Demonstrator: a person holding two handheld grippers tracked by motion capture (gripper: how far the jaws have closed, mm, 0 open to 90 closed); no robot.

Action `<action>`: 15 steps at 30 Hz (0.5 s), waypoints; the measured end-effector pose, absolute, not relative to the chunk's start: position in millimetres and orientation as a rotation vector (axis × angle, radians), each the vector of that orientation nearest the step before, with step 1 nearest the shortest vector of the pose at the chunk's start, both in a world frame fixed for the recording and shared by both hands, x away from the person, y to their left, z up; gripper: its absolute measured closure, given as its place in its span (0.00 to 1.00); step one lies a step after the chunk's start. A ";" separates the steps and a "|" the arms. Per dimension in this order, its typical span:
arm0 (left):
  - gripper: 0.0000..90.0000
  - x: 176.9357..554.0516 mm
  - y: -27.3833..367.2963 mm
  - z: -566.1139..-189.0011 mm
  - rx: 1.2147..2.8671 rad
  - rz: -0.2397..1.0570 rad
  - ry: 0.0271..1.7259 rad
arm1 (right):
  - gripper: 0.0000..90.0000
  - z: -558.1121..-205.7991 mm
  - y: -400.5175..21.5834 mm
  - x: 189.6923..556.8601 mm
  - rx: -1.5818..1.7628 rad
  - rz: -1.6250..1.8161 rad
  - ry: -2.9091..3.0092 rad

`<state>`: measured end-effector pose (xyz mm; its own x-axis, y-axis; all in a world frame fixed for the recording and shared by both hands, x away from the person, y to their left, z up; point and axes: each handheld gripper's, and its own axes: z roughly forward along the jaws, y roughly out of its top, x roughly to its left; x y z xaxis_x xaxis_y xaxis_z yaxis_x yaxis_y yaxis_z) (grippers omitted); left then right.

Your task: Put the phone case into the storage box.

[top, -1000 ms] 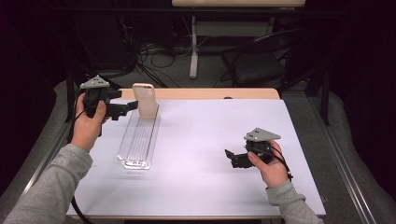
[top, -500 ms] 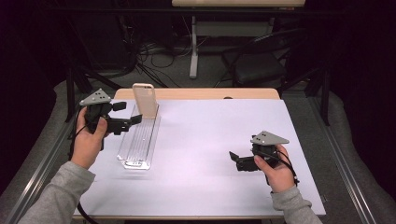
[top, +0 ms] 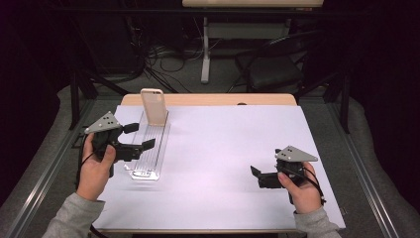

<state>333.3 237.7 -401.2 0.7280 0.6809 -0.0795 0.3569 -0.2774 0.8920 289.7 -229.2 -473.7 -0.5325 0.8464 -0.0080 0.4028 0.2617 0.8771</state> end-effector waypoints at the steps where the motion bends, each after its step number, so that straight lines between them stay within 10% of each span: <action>1: 0.18 332.1 237.3 -402.6 1.895 0.393 0.801 | 0.00 -474.1 -230.0 288.7 1.130 1.209 2.057; 15: 0.18 316.0 231.6 -433.0 1.911 0.430 0.834 | 0.00 -477.6 -228.8 275.2 1.110 1.196 2.057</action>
